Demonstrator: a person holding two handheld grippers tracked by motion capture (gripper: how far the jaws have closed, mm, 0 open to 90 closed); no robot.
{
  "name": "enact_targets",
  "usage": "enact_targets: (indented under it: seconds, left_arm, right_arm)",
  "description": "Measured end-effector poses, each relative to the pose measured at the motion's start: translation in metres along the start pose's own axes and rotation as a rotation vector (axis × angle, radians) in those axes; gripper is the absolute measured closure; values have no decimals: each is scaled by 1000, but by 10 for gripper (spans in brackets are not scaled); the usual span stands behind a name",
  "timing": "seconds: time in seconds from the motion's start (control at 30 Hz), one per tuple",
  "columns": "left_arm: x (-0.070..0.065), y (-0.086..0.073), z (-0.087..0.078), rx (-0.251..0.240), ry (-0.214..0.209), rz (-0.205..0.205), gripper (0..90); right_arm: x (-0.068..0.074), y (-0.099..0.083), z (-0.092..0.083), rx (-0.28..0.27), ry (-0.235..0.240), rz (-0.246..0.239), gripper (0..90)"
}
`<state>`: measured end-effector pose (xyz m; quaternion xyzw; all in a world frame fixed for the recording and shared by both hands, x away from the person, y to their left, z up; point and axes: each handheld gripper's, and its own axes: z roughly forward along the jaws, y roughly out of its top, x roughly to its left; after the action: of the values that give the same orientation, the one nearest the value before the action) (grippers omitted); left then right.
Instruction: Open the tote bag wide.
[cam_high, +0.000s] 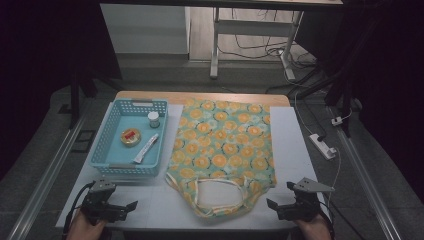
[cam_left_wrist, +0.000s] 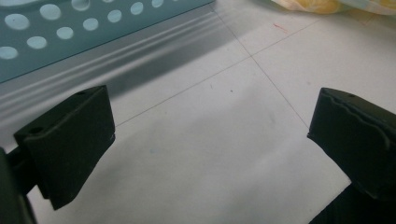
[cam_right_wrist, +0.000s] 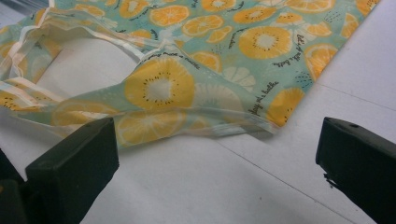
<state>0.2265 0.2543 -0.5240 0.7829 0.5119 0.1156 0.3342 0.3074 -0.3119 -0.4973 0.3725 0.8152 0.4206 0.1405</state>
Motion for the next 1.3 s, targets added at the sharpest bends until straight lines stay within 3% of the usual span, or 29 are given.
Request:
enact_targets:
  seconds: [0.9,1.3]
  left_arm:
    - [2,-1,-2,-14,-4,-20,0]
    - [3,-1,-2,-18,-4,-32,0]
  right_arm:
    - [2,1,0,5,-11,-13,0]
    - [7,5,0,8,10,-21,0]
